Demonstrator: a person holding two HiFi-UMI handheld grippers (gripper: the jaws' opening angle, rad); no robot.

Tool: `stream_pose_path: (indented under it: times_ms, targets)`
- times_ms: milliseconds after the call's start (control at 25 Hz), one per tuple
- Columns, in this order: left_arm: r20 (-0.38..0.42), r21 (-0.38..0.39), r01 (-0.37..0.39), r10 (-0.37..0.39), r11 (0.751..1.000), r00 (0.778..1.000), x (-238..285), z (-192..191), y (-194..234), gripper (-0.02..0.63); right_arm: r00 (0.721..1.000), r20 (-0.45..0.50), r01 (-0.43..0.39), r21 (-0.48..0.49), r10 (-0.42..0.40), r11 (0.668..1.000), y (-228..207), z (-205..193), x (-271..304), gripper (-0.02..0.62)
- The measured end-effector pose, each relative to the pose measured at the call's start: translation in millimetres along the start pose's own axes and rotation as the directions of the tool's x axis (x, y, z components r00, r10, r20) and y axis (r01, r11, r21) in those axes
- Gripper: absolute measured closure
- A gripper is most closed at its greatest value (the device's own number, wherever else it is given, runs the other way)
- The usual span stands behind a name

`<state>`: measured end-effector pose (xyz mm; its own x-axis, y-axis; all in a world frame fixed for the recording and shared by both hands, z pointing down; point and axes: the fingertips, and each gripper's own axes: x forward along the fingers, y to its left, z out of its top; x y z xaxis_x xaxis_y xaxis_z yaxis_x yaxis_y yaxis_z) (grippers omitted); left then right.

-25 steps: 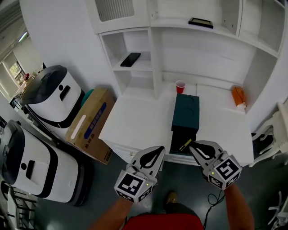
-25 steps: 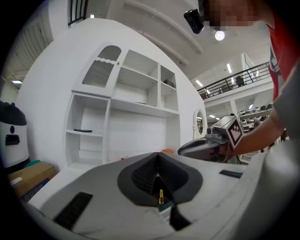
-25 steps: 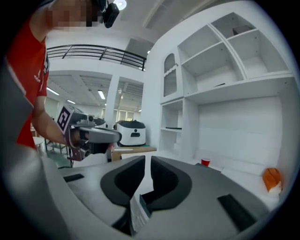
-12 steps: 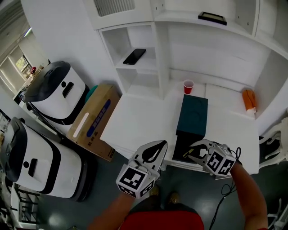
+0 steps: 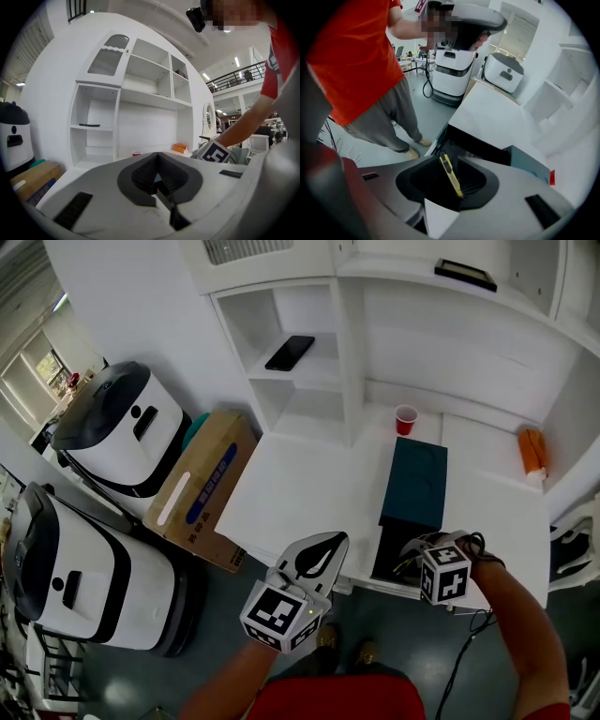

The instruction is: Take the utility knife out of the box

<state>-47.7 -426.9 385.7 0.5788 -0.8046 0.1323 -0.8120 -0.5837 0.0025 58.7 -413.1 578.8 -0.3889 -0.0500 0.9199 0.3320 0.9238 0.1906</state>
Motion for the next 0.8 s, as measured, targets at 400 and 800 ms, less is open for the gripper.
stream_pose_path:
  times_ms: [400, 800]
  targets:
    - [-0.011, -0.001, -0.053, 0.053, 0.999, 0.999, -7, -5, 19, 0.6, 0.987, -0.103, -0.137, -0.096, 0.127, 0.986, 3, -7, 26, 0.446]
    - [-0.029, -0.006, -0.059, 0.059, 0.998, 0.998, 7, -10, 24, 0.598, 0.97, -0.115, -0.227, -0.119, 0.213, 0.967, 11, -15, 39, 0.493]
